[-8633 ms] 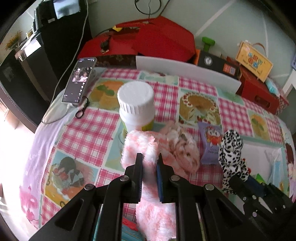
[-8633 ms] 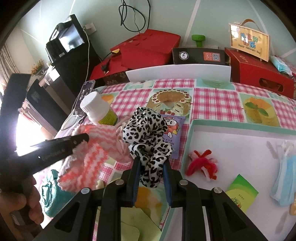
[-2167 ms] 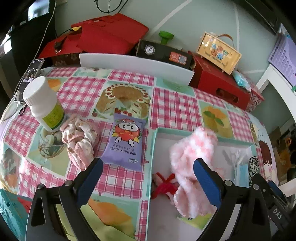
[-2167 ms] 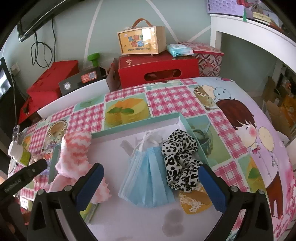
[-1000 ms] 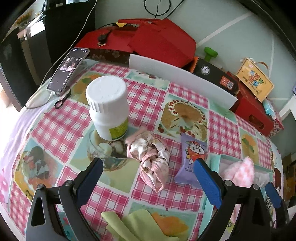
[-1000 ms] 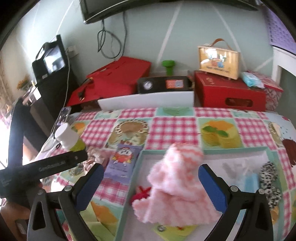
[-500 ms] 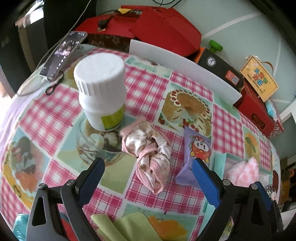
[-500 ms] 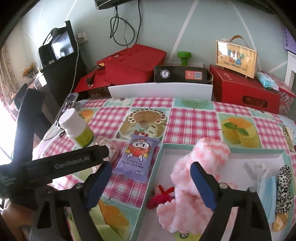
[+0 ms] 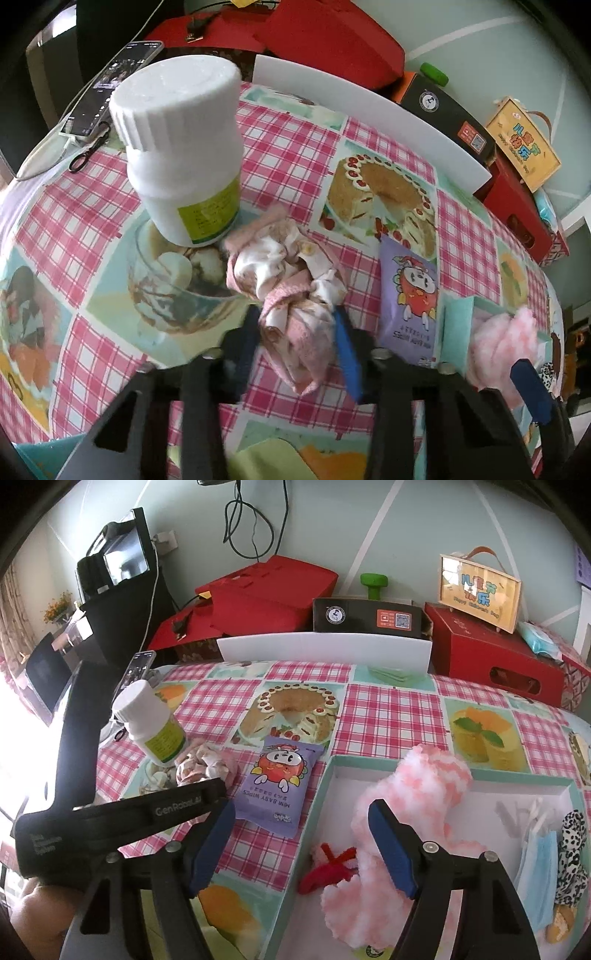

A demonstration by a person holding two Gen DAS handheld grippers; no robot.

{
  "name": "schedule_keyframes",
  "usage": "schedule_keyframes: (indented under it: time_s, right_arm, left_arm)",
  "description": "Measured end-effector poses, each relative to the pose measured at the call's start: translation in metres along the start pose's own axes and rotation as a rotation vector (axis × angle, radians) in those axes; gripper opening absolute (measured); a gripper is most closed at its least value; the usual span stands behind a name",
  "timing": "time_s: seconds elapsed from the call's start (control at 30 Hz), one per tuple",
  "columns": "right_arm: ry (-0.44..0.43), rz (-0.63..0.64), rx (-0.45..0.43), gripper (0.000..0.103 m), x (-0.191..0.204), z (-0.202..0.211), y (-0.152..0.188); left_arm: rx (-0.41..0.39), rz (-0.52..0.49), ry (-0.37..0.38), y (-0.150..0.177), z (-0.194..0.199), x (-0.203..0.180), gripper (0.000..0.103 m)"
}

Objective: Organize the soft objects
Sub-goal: 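Move the left tool to the pink floral scrunchie and close on it, then close the right tool on the purple baby wipes pack while the left tool holds the scrunchie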

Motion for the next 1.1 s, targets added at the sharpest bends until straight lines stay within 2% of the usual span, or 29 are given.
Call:
schedule_keyframes:
  time_s: [0.2,0.3,0.63,0.77,0.93,1.1]
  right_arm:
    - [0.009,0.010,0.004,0.078,0.001,-0.001,0.002]
    - [0.015,0.017,0.002,0.078,0.002,-0.001,0.002]
    - [0.045,0.071,-0.024,0.065,0.014,0.004,-0.001]
    - [0.039,0.099,-0.013,0.065,0.026,0.002,0.000]
    - [0.019,0.131,0.017,0.065,0.042,-0.008,0.005]
    - [-0.004,0.125,0.057,0.065,0.049,-0.020,0.006]
  left_arm:
    - [-0.001,0.032,0.039,0.000,0.004,0.008,0.020]
    - [0.002,0.061,0.069,0.002,0.009,0.012,0.018]
    - [-0.025,0.099,0.135,0.002,0.028,0.015,0.016]
    - [-0.042,0.118,0.159,0.000,0.036,0.016,0.016]
    - [-0.047,0.152,0.154,-0.001,0.041,0.028,0.016]
    - [-0.050,0.169,0.167,-0.002,0.041,0.028,0.016]
Point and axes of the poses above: each gripper's, at about its wrist camera, not at the fingertips, and z roughly against the way its jaws point, x to its left, y to its underside, the point moved 8 cm from there along -z, roughly the way its jaws point, and after that the axes turned 9 degrees about y, right-handed, at the moved point
